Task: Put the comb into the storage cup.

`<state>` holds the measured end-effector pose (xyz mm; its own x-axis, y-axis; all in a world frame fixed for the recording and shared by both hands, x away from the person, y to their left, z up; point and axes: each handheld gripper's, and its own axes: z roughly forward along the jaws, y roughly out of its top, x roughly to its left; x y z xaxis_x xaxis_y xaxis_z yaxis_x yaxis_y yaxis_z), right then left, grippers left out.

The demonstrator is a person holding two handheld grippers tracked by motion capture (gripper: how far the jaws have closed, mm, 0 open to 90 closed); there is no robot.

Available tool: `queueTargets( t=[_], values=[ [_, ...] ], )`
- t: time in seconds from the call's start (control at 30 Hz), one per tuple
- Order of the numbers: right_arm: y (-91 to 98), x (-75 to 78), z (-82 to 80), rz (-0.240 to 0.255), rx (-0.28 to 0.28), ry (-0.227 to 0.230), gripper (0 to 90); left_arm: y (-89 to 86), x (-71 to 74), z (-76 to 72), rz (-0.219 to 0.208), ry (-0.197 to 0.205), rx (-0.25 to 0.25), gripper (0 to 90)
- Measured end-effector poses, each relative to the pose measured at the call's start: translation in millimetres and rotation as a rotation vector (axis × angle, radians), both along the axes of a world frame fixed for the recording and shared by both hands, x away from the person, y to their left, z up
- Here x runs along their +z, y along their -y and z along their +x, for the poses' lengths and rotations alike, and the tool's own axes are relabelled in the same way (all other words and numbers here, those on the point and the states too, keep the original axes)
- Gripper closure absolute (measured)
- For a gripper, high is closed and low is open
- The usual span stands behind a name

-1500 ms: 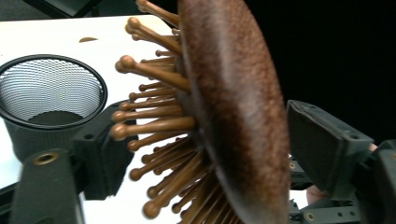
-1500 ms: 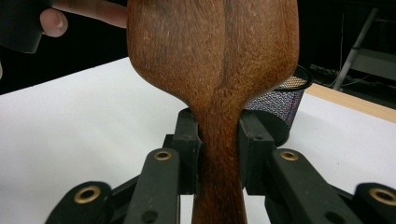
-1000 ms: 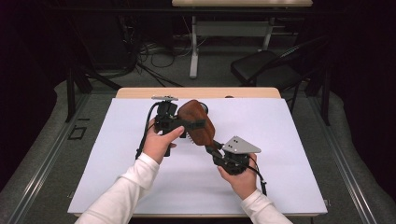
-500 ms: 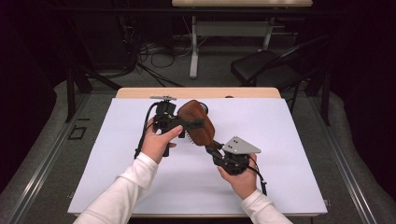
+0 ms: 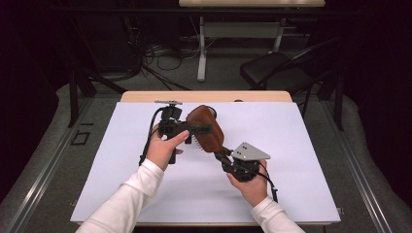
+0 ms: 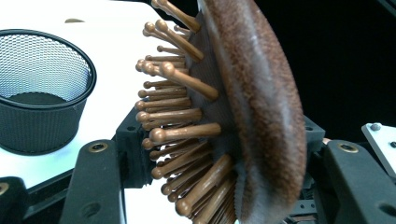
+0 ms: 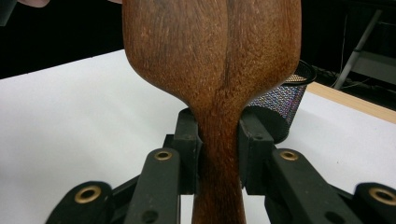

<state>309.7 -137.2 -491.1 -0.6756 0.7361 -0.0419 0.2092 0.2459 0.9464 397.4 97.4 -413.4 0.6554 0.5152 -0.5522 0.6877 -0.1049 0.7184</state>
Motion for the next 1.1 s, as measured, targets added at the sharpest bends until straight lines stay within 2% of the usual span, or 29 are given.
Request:
queueTargets(
  t=[0.23,0.53,1.1],
  values=[
    [-0.1,-1.0,0.2,-0.014,0.002,0.008,72.3,-1.3,-0.5,-0.8,-0.015,-0.007,0.005,42.5],
    [-1.0,-3.2,0.1,-0.023,0.009,0.011,72.3,-2.1,0.3,-2.5,-0.016,-0.034,0.007,44.9],
    [-0.7,-5.8,0.6,-0.018,0.007,-0.001,72.1,-1.4,-2.9,-1.2,-0.042,-0.091,0.024,47.0]
  ],
)
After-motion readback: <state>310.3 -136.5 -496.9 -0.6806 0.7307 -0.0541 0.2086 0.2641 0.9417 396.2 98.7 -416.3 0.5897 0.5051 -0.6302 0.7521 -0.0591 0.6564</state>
